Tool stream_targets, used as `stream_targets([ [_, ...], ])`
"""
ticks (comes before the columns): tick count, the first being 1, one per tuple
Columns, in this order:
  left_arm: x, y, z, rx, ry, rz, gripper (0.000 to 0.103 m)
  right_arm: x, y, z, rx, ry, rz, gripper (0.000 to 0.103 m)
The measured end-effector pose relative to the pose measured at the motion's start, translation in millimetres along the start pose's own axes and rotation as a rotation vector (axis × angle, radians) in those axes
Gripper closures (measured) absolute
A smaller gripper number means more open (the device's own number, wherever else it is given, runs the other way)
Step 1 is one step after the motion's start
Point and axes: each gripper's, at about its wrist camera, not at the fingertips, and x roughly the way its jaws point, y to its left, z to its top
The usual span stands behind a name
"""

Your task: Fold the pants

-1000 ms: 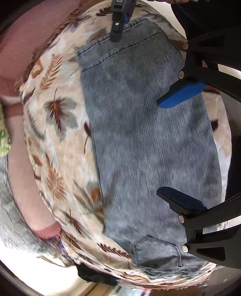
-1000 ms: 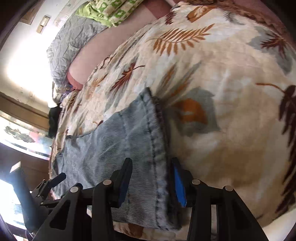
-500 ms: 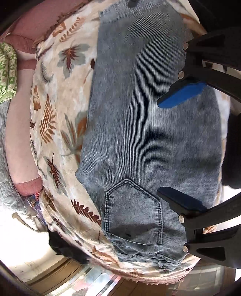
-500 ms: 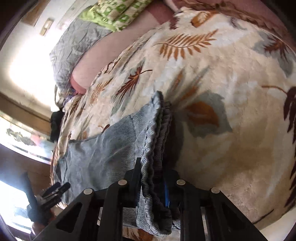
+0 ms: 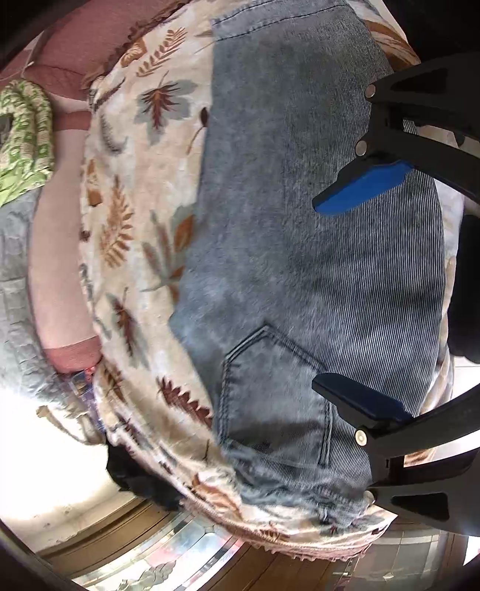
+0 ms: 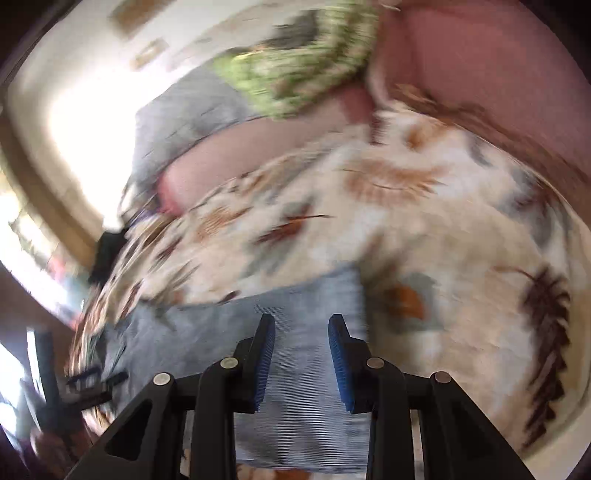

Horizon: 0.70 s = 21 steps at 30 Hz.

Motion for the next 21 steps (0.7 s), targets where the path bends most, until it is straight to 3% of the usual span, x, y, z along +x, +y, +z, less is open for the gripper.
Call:
stream_targets([
  [5, -7.7, 16.2, -0.3, -0.012, -0.048, 0.025, 0.014, 44.8, 62.0, -13.4, -0.174, 0.125, 0.02, 0.07],
  [9, -5.9, 29.9, -1.5, -0.023, -0.057, 0.036, 0.014, 71.0, 93.9, -18.7, -0.225, 0.159, 0.035, 0.071],
  [21, 25.1, 64.8, -10.9, -0.08, -0.007, 0.07, 0.014, 118.5, 105.7, -33.9, -0.248, 0.282, -0.041, 0.072],
])
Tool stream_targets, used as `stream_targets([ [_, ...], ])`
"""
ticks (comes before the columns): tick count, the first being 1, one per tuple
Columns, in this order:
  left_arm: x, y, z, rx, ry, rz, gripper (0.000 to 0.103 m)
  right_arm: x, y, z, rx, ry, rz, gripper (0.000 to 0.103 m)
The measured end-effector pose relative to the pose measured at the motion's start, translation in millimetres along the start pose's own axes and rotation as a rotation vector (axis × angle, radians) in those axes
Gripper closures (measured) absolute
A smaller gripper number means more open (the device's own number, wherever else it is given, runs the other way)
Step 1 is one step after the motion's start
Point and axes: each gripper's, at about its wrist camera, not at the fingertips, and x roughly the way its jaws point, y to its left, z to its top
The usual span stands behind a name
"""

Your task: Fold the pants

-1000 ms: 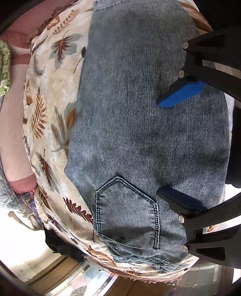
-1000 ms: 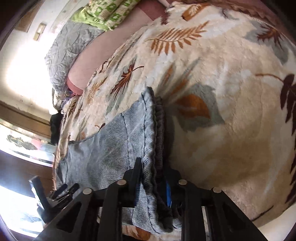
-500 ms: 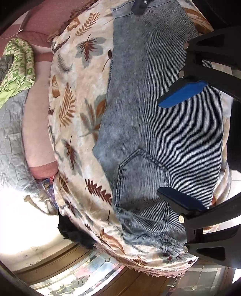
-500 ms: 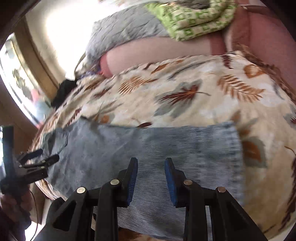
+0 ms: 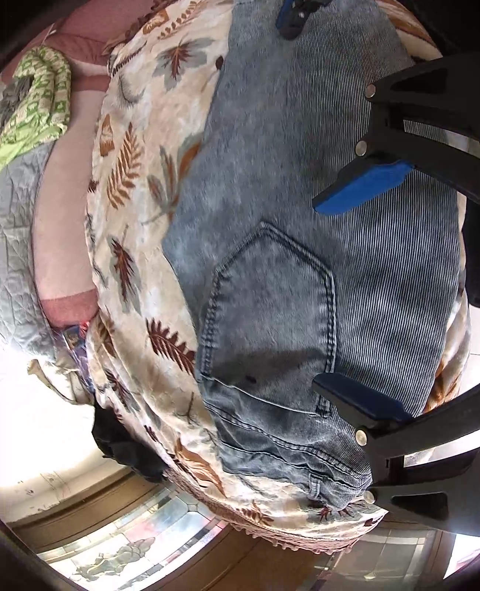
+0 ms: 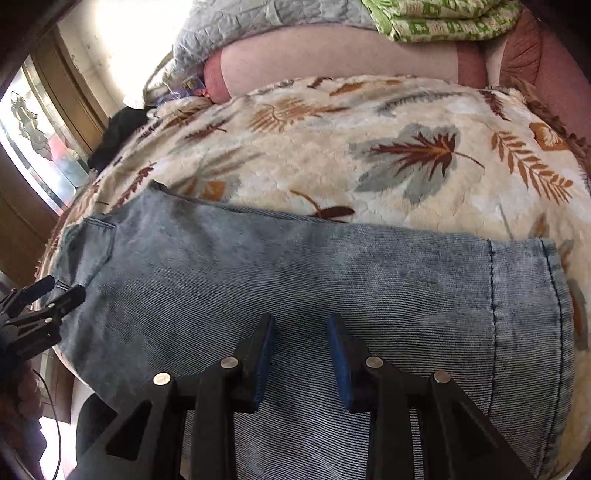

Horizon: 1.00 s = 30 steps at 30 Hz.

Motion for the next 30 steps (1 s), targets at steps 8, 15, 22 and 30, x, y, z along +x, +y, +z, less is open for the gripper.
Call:
stream_targets([
  [8, -1.7, 13.5, -3.0, -0.035, 0.0, -0.011, 0.014, -13.4, 3.4, 0.6, -0.01, -0.057, 0.037, 0.072],
  [15, -52.5, 13.2, 8.1, -0.035, -0.129, -0.025, 0.014, -39.5, 5.7, -0.4, -0.02, -0.171, 0.087, 0.072],
  [22, -106.4, 3.1, 17.6, -0.018, -0.243, -0.047, 0.014, -61.0, -4.0, -3.1, -0.007, -0.24, 0.106, 0.072],
  [30, -146.2, -14.8, 21.1, 0.015, -0.315, -0.076, 0.014, -85.8, -25.7, -12.1, 0.03, -0.3, 0.098, 0.072],
])
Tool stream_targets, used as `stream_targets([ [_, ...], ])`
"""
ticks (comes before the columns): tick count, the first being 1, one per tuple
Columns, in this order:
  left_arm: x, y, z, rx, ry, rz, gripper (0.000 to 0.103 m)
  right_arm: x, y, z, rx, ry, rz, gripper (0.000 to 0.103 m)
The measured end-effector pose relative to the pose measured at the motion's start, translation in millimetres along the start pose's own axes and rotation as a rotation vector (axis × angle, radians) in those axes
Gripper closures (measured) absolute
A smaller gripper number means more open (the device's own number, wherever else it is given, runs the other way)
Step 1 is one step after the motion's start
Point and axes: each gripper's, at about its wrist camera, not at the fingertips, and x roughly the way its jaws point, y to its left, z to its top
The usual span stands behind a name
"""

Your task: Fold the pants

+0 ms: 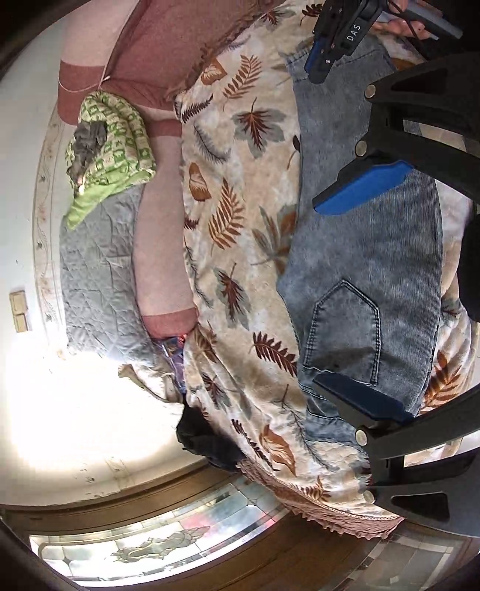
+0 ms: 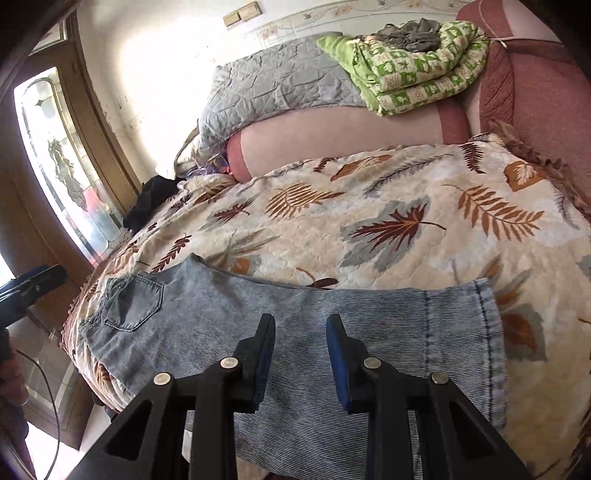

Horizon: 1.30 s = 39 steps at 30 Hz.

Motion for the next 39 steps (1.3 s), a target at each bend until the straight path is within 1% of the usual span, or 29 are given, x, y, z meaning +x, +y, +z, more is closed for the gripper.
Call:
stream_targets([
  [5, -12.5, -11.1, 5.8, 0.014, -0.018, -0.007, 0.014, -12.6, -15.1, 0.7, 0.028, -0.024, -0.012, 0.072],
  [12, -19.7, -23.6, 8.9, 0.029, -0.028, -0.02, 0.014, -27.7, -29.3, 0.5, 0.054, -0.056, -0.022, 0.072],
  [27, -20.1, -32.9, 9.8, 0.044, -0.019, -0.038, 0.014, -37.9, -42.1, 0.4, 0.076, -0.071, -0.025, 0.072],
  [28, -19.0, -32.9, 9.6, 0.045, -0.017, -0.039, 0.014, -38.0, -42.0, 0.3, 0.076, -0.071, -0.026, 0.07],
  [29, -17.7, -33.3, 9.3, 0.048, -0.015, -0.039, 0.014, -38.1, -42.2, 0.4, 0.076, -0.073, -0.032, 0.07],
  [31, -10.0, -35.3, 7.4, 0.055, 0.006, -0.043, 0.014, -39.4, -45.2, 0.5, 0.081, -0.072, -0.045, 0.07],
  [34, 15.7, -44.2, -2.6, 0.074, 0.096, -0.079, 0.014, -42.8, -59.3, -0.8, 0.115, -0.055, -0.075, 0.07],
  [36, 35.4, -55.0, -12.2, 0.098, 0.156, -0.09, 0.014, -47.6, -77.5, -3.7, 0.165, -0.038, -0.103, 0.07],
  [39, 65.9, -76.2, -27.2, 0.147, 0.245, -0.111, 0.014, -52.5, -108.3, -9.9, 0.252, 0.008, -0.113, 0.07],
])
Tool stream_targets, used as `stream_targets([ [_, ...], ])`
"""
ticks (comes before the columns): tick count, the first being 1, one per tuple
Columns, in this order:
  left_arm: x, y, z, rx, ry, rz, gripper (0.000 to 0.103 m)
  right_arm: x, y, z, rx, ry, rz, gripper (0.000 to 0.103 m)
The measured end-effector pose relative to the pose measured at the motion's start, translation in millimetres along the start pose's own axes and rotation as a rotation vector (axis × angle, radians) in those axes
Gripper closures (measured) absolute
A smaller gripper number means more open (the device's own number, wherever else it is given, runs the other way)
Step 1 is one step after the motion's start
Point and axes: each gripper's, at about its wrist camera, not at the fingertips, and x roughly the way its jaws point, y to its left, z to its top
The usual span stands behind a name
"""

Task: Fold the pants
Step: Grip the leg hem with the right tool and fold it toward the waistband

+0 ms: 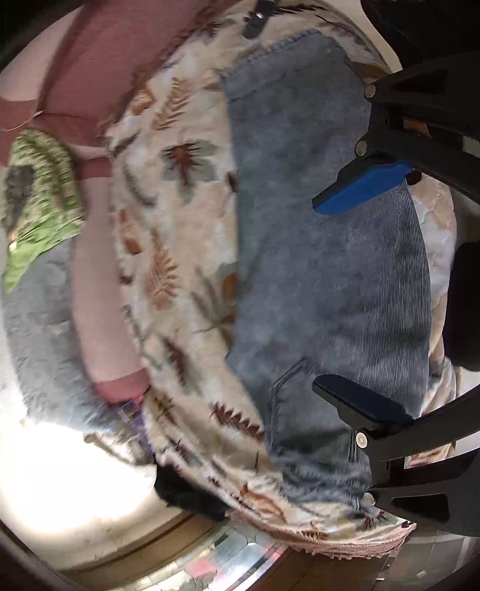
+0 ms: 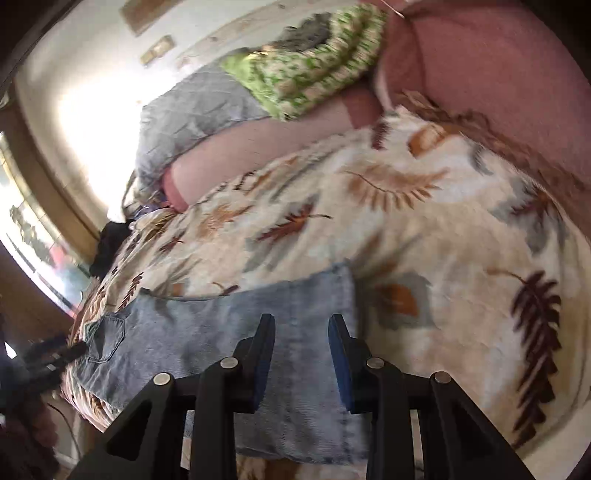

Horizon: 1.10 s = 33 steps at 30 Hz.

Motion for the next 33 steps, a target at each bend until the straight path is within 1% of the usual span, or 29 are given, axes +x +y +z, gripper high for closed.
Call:
stream_targets([
  [1, 10.9, -6.6, -0.1, 0.013, 0.028, -0.007, 0.014, 1.3, -9.7, -0.3, 0.021, 0.024, -0.011, 0.07],
  [3, 23.9, -17.7, 0.4, 0.03, 0.055, -0.029, 0.014, 6.8, -27.2, -2.5, 0.046, 0.079, -0.037, 0.07],
  [6, 38.3, -35.5, 7.1, 0.057, 0.084, -0.048, 0.014, 14.9, -42.2, -5.3, 0.073, 0.142, -0.03, 0.07],
  [8, 46.4, -47.6, 10.5, 0.078, 0.098, -0.051, 0.014, 20.7, -46.9, -5.3, 0.083, 0.172, -0.022, 0.068],
  [9, 48.2, -53.0, 11.8, 0.087, 0.1, -0.055, 0.014, 23.4, -47.8, -4.8, 0.087, 0.184, -0.015, 0.065],
  [10, 50.3, -57.8, 13.5, 0.098, 0.1, -0.059, 0.014, 26.0, -48.5, -4.0, 0.093, 0.194, -0.007, 0.056],
  [11, 52.2, -62.4, 14.4, 0.11, 0.1, -0.056, 0.014, 28.4, -48.0, -2.8, 0.097, 0.199, 0.004, 0.054],
  [14, 58.1, -71.0, 16.9, 0.134, 0.106, -0.057, 0.014, 32.1, -42.5, -0.8, 0.078, 0.21, 0.032, 0.054],
  [17, 67.1, -76.4, 16.7, 0.148, 0.119, -0.051, 0.014, 43.3, -44.0, -3.6, 0.085, 0.258, 0.02, 0.054],
  [18, 69.6, -77.6, 15.9, 0.149, 0.121, -0.052, 0.014, 44.6, -43.9, -3.5, 0.082, 0.261, 0.02, 0.054],
  [24, 72.4, -78.6, 13.8, 0.132, 0.097, -0.069, 0.014, 51.2, -40.3, -0.3, 0.08, 0.277, 0.061, 0.053],
  [27, 70.5, -77.7, 13.9, 0.121, 0.081, -0.076, 0.014, 54.0, -35.4, -1.0, 0.066, 0.286, 0.065, 0.053],
  [33, 56.3, -76.3, 16.7, 0.119, 0.029, -0.082, 0.014, 56.9, -33.6, -1.0, 0.073, 0.29, 0.077, 0.053],
])
